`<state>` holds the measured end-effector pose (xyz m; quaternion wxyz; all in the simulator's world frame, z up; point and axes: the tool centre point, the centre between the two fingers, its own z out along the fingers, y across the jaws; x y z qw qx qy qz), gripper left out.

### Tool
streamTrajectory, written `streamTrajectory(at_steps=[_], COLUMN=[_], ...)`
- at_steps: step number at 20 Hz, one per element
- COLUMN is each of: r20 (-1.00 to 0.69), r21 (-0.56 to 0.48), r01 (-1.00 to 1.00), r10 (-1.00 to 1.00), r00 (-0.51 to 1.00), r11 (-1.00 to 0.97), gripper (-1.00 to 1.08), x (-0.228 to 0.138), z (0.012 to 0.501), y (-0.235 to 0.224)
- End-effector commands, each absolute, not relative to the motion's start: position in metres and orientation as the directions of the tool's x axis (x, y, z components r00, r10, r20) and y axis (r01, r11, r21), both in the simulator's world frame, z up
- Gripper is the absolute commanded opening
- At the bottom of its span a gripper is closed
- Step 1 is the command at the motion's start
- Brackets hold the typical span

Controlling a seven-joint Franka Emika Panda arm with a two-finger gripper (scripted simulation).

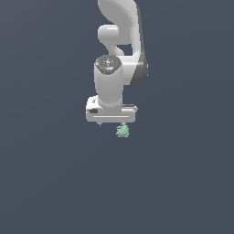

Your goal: Pick up the object and move it to a goal position.

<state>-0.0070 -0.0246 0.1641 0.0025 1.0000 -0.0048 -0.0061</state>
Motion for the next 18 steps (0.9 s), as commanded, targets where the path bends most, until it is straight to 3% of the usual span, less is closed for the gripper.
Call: streamTrajectory(at_steps=[1,18], r20=[-0.012,-0.011], r21=[0.005,-0.016], r01=[-0.009,-0.073], r10=[-0.010,-0.073], r00=[1.000,0.997], r11=[-1.000,-0.997], gripper=[1.00,1.00], x=[-0.007,-0.006], z=[0.164,0.160], y=[-0.025,-0.034])
